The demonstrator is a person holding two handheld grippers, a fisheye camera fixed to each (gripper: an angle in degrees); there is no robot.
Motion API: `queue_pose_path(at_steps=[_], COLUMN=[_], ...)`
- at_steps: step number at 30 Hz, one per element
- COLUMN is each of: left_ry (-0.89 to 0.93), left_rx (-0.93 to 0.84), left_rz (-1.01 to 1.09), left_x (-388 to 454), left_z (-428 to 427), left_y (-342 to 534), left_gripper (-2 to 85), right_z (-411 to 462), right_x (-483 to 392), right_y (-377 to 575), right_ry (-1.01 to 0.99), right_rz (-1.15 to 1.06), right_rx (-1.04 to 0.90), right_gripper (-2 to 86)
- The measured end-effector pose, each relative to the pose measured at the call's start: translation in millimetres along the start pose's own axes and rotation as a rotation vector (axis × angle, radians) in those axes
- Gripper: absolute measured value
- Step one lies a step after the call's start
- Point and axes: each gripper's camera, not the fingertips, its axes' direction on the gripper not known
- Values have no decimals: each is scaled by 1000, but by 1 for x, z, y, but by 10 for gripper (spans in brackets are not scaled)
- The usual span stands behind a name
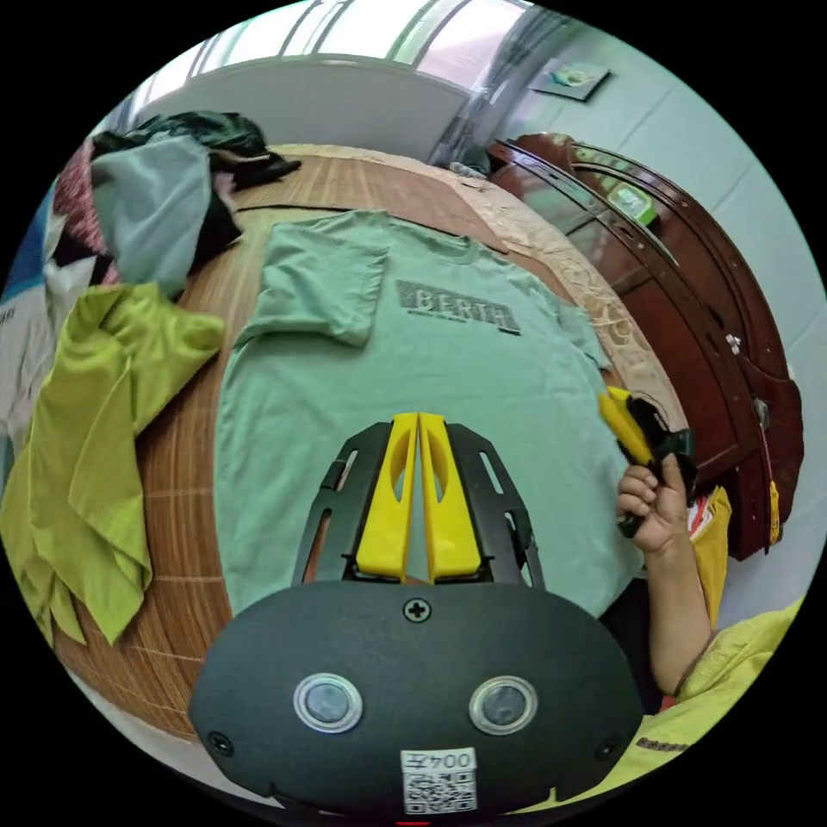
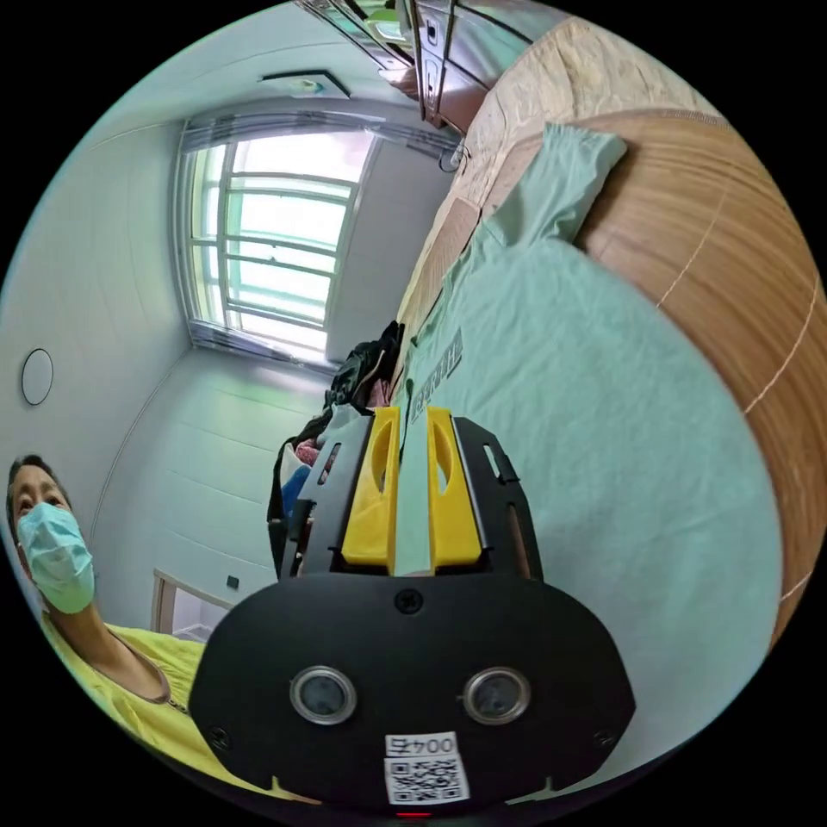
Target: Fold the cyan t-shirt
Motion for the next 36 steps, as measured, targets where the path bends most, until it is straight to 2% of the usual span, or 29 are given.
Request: queue_pose_path(at_steps=[6,8,11,14,17,23,27,31,36], left_ry=[-69,-76,-30,31,55,-13,-24,-102,-10], left_rx=[-105,-157,-273,-350,-377,-382,-400,-363,-400], left_rz=[415,545,591,512,399,334,309,313,249], left_x=[214,308,405,462,487,503,504,499,470], left_z=[106,178,285,384,463,560,594,607,606], left_y=[-150,-208,-276,-322,-342,-343,-338,-335,-346], left_gripper=[26,31,40,59,72,95,97,62,29], right_z=[27,22,15,25,18,-2,-5,-16,-18], right_x=[-38,-49,-50,-44,-53,-72,-74,-83,-82], right_y=[-29,-34,-33,-40,-46,-55,-60,-66,-71], right_ry=[57,66,47,-46,-105,-146,-176,-176,-195], right_rz=[-69,-96,-59,6,17,-1,31,20,41], right_rx=[-99,-91,-56,-105,-93,-49,-57,-49,-56], right_gripper=[55,55,54,55,55,52,52,50,45])
